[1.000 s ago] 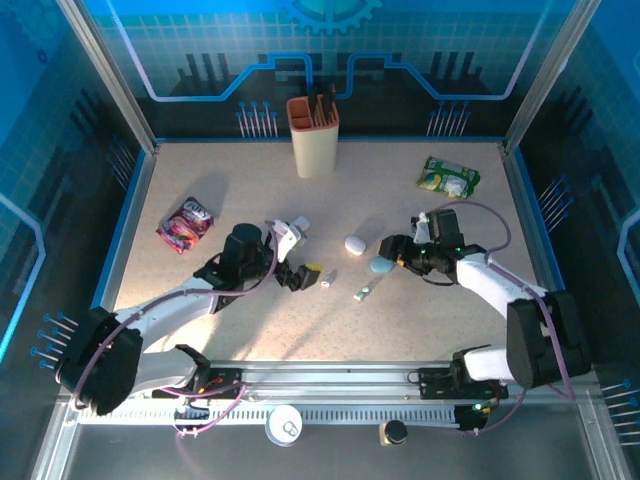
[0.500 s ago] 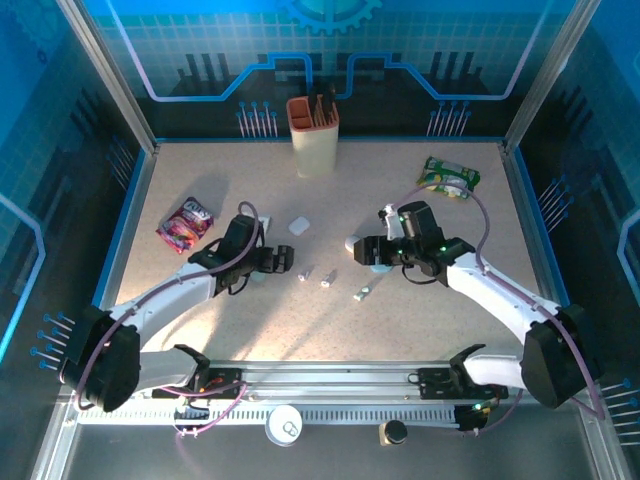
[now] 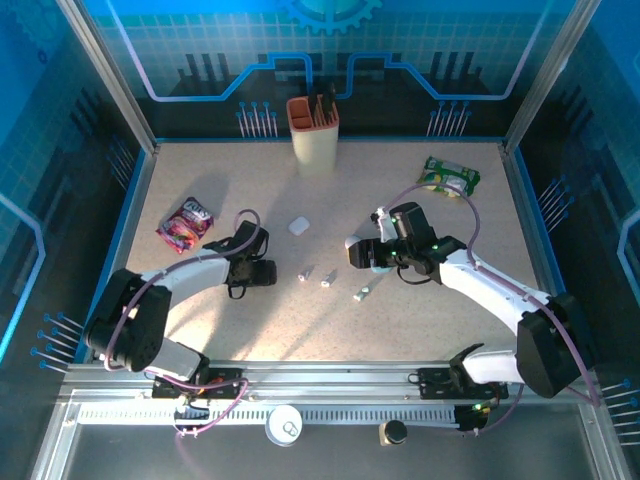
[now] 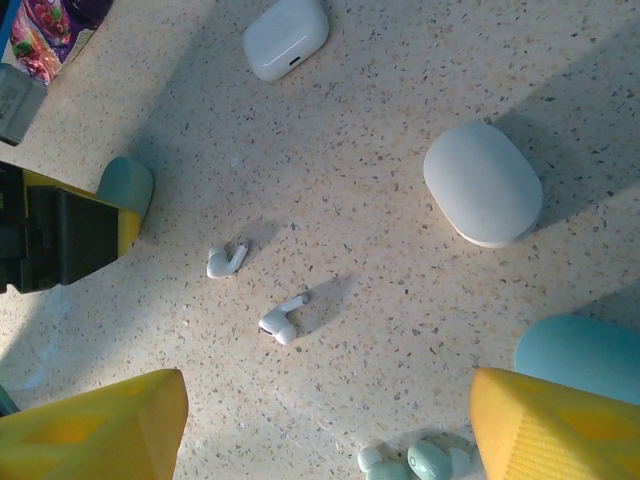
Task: Insert the wireless bluetooth earbuds into the charging case
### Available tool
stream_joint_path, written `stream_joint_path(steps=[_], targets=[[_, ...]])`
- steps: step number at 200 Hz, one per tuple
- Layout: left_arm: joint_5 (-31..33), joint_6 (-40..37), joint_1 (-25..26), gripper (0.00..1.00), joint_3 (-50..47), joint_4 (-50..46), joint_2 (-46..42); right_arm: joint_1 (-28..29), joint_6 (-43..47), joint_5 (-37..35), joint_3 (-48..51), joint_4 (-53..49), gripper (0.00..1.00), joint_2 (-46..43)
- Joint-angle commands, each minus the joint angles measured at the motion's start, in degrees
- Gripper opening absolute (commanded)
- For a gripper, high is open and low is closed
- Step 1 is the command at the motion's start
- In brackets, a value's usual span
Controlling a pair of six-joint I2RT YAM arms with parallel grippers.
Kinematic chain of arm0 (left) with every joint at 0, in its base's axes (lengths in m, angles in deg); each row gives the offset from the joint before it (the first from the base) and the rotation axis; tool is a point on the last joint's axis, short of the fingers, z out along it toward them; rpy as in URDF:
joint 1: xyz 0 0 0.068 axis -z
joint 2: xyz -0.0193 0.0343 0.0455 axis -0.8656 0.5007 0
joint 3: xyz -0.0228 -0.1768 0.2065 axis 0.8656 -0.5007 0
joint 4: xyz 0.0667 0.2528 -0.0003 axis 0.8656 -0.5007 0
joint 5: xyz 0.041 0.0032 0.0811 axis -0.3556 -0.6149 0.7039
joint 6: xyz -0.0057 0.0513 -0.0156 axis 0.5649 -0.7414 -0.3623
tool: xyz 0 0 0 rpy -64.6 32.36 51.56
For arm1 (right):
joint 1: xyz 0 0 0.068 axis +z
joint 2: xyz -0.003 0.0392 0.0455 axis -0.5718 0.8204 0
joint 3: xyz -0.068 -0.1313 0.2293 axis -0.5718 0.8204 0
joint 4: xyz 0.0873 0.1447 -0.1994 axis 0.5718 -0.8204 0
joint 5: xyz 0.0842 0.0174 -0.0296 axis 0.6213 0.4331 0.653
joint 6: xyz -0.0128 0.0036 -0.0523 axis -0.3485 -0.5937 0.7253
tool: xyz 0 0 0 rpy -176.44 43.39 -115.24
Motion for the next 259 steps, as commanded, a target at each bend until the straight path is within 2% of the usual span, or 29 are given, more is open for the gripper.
stream_joint_path(steps=[1, 20, 45, 102, 117, 139, 163, 197, 229, 259], targets=[[-1.1, 0.2, -0.4, 0.60, 2.3, -1.0, 1.0, 0.5, 0.9, -1.0, -1.2, 0.0, 0.75, -0.8], [-1.4, -0.1, -0.4, 0.49, 2.6, -1.0, 1.3, 0.5, 1.0, -0.8, -1.4, 0.0, 0.75, -0.6], [-1.6, -0.4, -0.4, 0.42, 2.8, -1.0, 0.7, 0.5, 1.0, -0.3, -2.1, -0.3, 0.75, -1.0], [-3.2, -5.2, 0.5, 0.41, 1.3, 4.4, -5.4, 0.4, -0.8, 3.0, -2.8, -0.6, 0.74, -3.2], [-5.8, -7.6, 1.2, 0.41, 0.2, 9.6, -8.7, 0.5, -1.4, 4.1, -2.8, -0.6, 0.74, -3.6], [-14.3, -12.4, 1.8, 0.39, -2.4, 19.9, -12.6, 0.5, -3.3, 5.7, -4.4, -0.4, 0.74, -4.4], [-22.5, -19.3, 3.6, 0.40, -4.3, 29.0, -14.6, 0.6, -5.7, 7.9, -5.7, -1.3, 0.74, -5.0], [-31.0, -30.1, 7.0, 0.39, -8.2, 41.5, -15.5, 1.4, -7.9, 10.2, -7.6, -2.7, 0.73, -5.7], [-35.3, -36.8, 9.4, 0.36, -8.2, 43.4, -14.4, 2.2, -8.9, 12.7, -10.1, -6.0, 0.69, -4.2], [-35.7, -39.7, 11.6, 0.36, -7.7, 43.7, -14.0, 3.1, -9.5, 14.3, -11.7, -7.7, 0.63, -2.3]])
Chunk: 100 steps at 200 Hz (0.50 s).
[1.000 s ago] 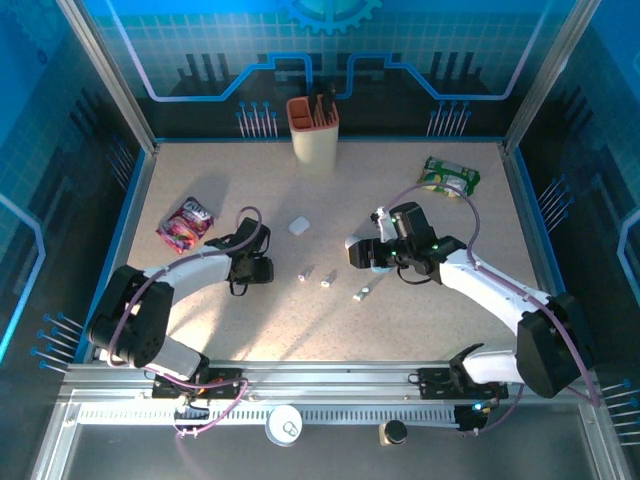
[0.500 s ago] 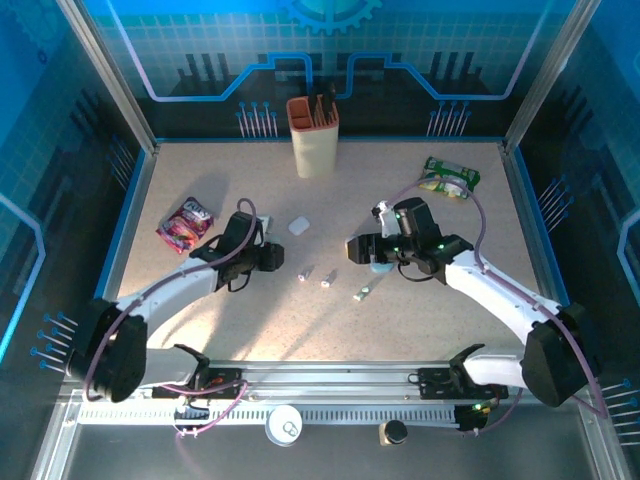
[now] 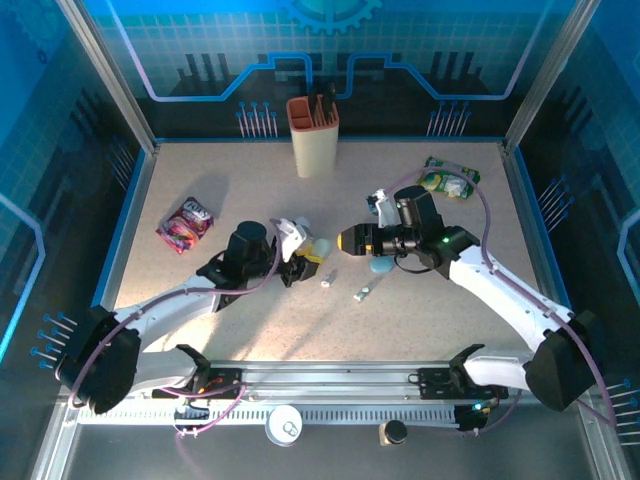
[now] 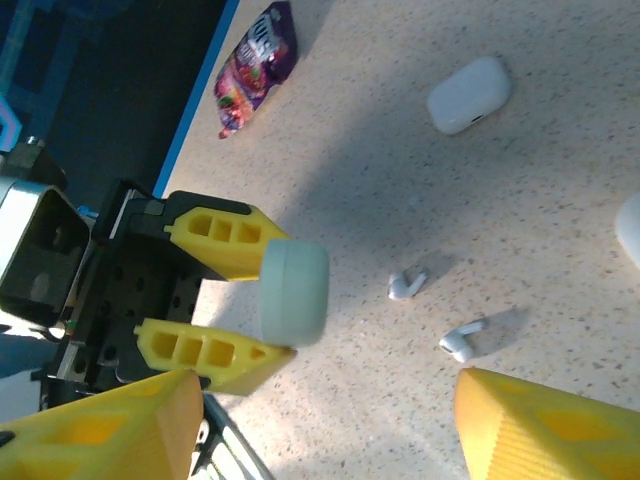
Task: Insert the wireless bluetooth earbuds into the charging case
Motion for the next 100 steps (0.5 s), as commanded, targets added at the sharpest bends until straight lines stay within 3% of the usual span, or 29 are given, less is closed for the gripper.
stream_joint_path(steps=[1, 64, 100], targets=[[-4.0, -6.2, 1.5, 0.36, 0.3, 3.4, 0.5, 1.2, -1.1, 2.8, -2.4, -3.4, 0.63, 1.6], [-4.3, -7.7, 2.8, 0.36, 0.5, 2.8, 0.2, 4.1, 1.1, 3.4, -5.4, -6.7, 0.60, 5.2], [-4.1, -8.0, 3.1, 0.36, 0.1, 2.8, -0.3, 4.4, 1.1, 3.2, -5.5, -6.8, 0.45, 5.9]])
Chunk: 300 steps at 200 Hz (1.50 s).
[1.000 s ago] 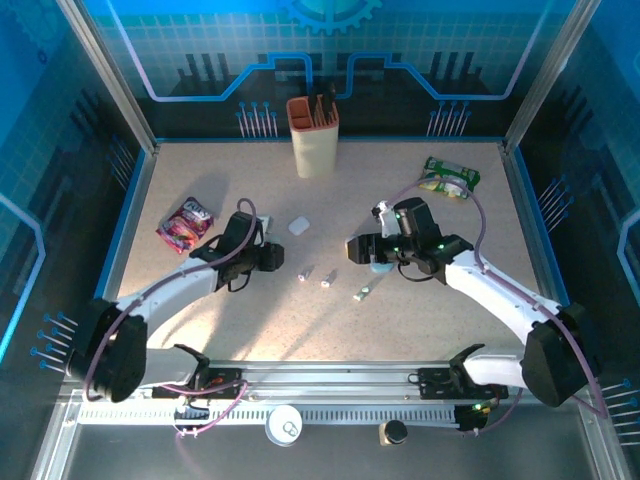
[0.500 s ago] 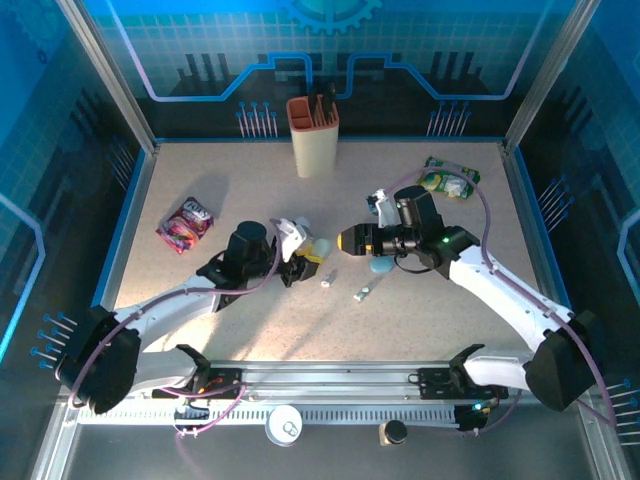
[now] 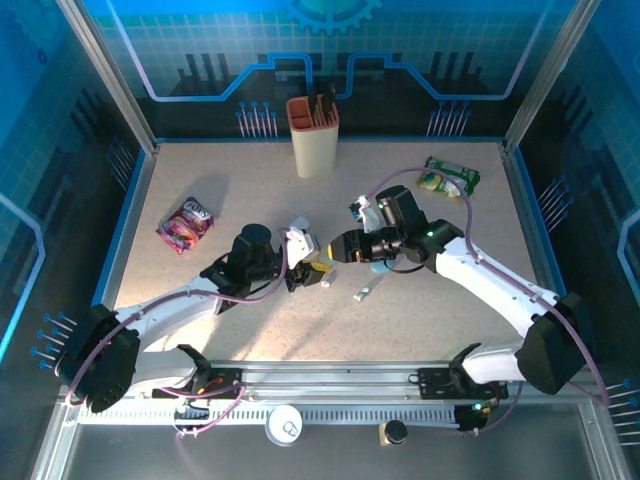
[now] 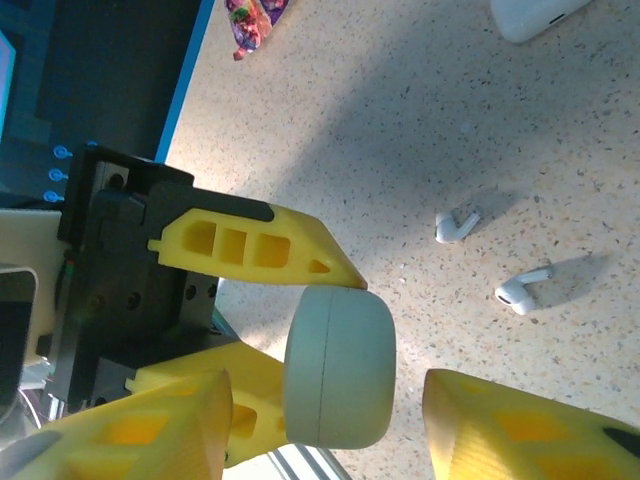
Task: Insert the wireless bluetooth earbuds into the charging case
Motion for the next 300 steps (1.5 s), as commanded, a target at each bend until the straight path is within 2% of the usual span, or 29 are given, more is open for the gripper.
stream_joint_path(steps=[1, 23, 66, 81, 120, 131, 150, 159, 172, 181, 200, 216, 239, 270, 300], targets=[[-1.8, -1.7, 0.6, 0.36, 0.1, 1.5, -0.4, 0.7, 0.8, 0.6, -1.8, -2.0, 0.44, 0.8], [-1.9, -1.6, 0.8, 0.36, 0.0, 1.6, -0.6, 0.7, 1.0, 0.5, -2.0, -2.7, 0.36, 0.9], [-1.9, -1.4, 1.4, 0.36, -0.1, 2.4, -0.5, 0.7, 0.5, 1.3, -1.5, -2.6, 0.39, 1.3], [-1.8, -1.6, 1.4, 0.36, -0.2, 2.3, -0.8, 0.7, 0.3, 1.0, -1.2, -2.2, 0.33, 1.1], [-1.3, -1.5, 1.4, 0.40, -0.9, 2.8, -1.6, 0.2, -0.6, 1.6, -0.3, -1.2, 0.26, -0.3], [-1.2, -1.0, 1.5, 0.47, -1.4, 4.0, -1.6, -0.2, -1.5, 2.2, 0.5, 0.2, 0.24, -1.2], [-1.2, 1.0, 1.4, 0.68, -2.7, 8.4, -1.5, -1.8, -3.6, 3.7, 2.3, 3.0, 0.21, -2.8], [-1.0, 2.4, 1.5, 0.75, -3.4, 11.0, -1.4, -2.7, -4.7, 4.8, 3.1, 4.3, 0.20, -3.7], [0.2, 5.5, 1.4, 0.90, -4.2, 14.5, -1.2, -4.2, -6.7, 7.0, 4.5, 6.6, 0.18, -5.2], [1.7, 8.5, 1.5, 0.95, -4.2, 16.6, -1.1, -5.2, -8.4, 8.6, 5.6, 8.4, 0.18, -6.4], [1.3, 12.8, 1.5, 0.98, -4.8, 22.3, -0.4, -7.4, -12.5, 12.0, 7.9, 12.7, 0.17, -8.7], [0.3, 15.4, 1.5, 0.97, -6.8, 31.2, 1.2, -9.1, -16.8, 14.7, 9.6, 17.2, 0.17, -10.4], [-0.7, 15.5, 1.5, 0.94, -8.8, 41.6, 3.5, -10.9, -24.1, 17.2, 14.5, 25.2, 0.14, -12.7], [-2.0, 13.0, 1.5, 0.92, -8.9, 46.5, 5.5, -12.4, -33.3, 19.1, 18.4, 35.7, 0.12, -14.8], [-3.4, 13.7, 1.5, 0.89, -8.4, 54.3, 9.2, -12.8, -37.4, 20.6, 19.6, 39.7, 0.12, -15.5]])
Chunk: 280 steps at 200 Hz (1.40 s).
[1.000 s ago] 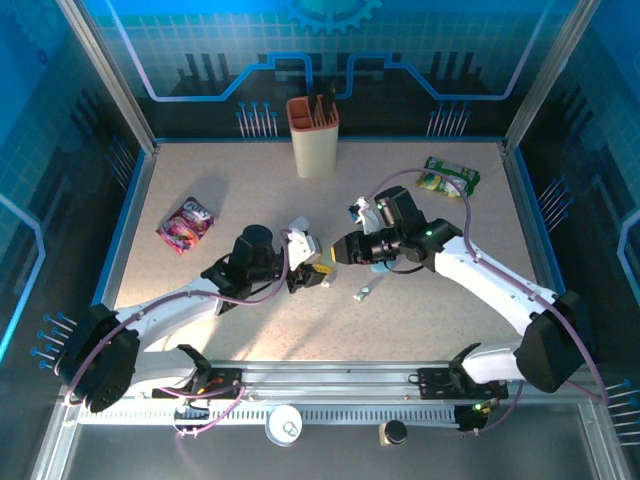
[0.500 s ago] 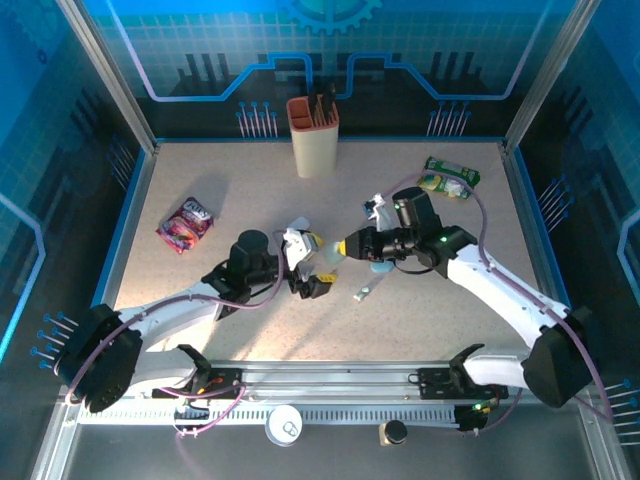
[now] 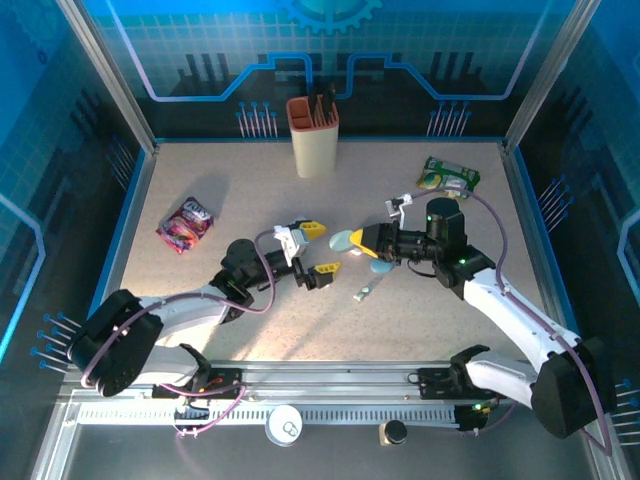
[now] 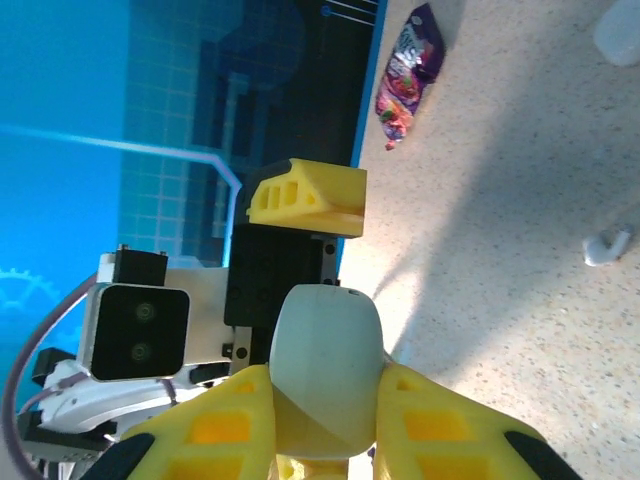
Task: Insert the wireless bluetooth earbuds into the charging case
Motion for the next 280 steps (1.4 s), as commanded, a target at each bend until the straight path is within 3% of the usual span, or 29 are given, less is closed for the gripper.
stream_joint_path(steps=[1, 21, 95, 117, 172, 280], targets=[[-3.1, 0.5, 0.4, 0.88, 0.2, 11.0, 3.0, -1.0, -6.8, 3.5, 1.0, 8.7, 0.12, -1.7], [-4.6, 1.2, 0.5, 0.84, 0.3, 18.3, 7.0, -1.3, -10.3, 3.9, 2.4, 13.7, 0.13, -2.1], [-4.0, 5.1, 1.3, 0.79, 4.5, 18.4, 9.6, -1.8, -21.6, 4.5, 7.4, 28.5, 0.15, -1.9], [-4.8, 6.8, 1.4, 0.71, 5.8, 18.4, 10.0, -2.1, -23.6, 4.9, 8.2, 31.4, 0.15, -1.4], [-5.9, 7.7, 1.4, 0.60, 6.9, 18.4, 9.9, -3.1, -25.0, 5.9, 8.8, 32.2, 0.15, -1.3], [-8.1, 7.1, 2.1, 0.51, 7.1, 18.3, 10.4, -3.2, -23.9, 5.5, 9.9, 30.4, 0.15, -1.1]])
